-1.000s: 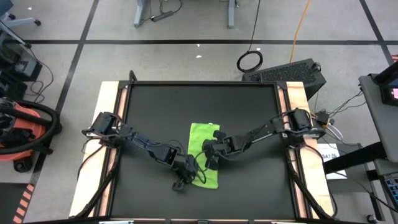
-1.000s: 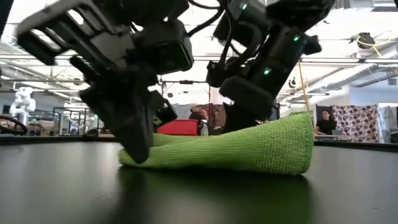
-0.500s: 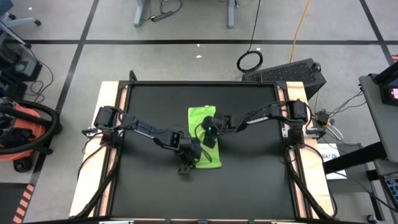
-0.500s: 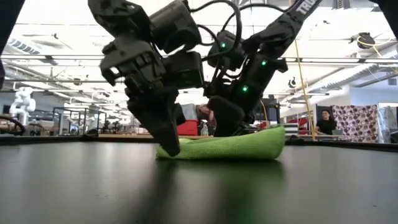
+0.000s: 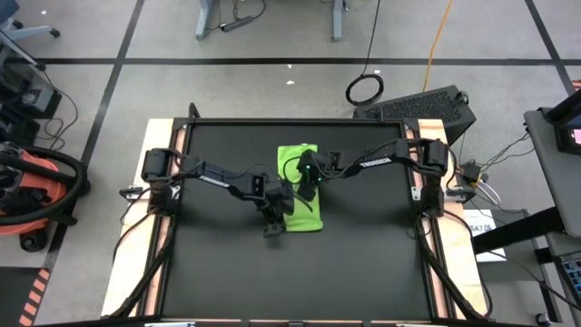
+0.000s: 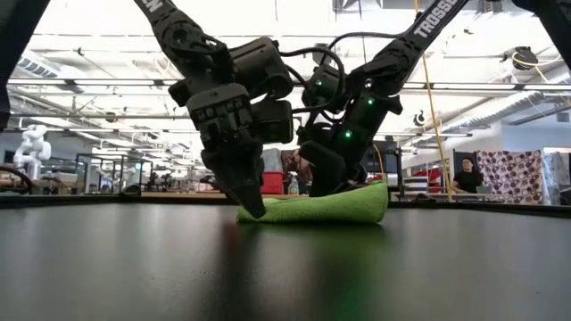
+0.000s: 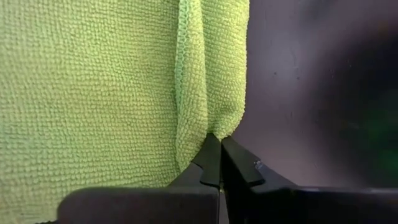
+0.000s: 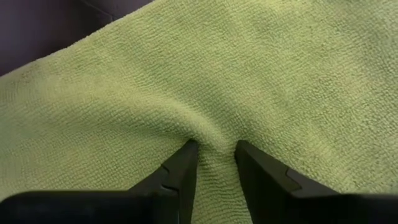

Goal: Roll towel
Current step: Roll the green microfiber cloth

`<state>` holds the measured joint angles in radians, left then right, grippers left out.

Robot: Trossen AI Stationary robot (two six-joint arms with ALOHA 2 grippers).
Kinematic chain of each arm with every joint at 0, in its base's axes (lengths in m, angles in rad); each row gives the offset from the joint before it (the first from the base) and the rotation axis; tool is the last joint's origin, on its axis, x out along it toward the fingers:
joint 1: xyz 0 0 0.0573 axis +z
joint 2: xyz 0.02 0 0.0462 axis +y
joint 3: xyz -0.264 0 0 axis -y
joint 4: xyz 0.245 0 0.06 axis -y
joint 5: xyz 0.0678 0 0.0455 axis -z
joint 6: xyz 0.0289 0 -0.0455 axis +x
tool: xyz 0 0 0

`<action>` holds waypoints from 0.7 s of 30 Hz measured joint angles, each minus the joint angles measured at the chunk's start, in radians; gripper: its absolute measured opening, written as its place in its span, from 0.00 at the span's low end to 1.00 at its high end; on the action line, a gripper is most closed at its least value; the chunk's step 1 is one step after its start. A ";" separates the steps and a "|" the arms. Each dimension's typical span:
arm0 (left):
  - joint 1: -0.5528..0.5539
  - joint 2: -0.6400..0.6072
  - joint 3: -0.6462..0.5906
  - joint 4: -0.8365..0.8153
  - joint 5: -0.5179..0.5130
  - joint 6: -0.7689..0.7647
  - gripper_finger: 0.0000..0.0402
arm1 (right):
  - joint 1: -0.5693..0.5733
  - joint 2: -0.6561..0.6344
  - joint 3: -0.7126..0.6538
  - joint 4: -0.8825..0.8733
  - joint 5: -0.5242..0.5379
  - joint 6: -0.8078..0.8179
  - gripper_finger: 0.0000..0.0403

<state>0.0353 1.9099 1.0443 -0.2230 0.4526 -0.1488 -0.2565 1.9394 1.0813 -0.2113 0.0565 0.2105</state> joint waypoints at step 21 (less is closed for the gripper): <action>0.059 0.002 -0.003 -0.017 0.143 -0.030 0.00 | 0.061 -0.394 -0.062 -0.032 -0.057 -0.205 0.27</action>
<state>0.0940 1.9121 1.0416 -0.2404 0.5952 -0.1786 -0.1956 1.5458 1.0193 -0.2432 -0.0010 0.0056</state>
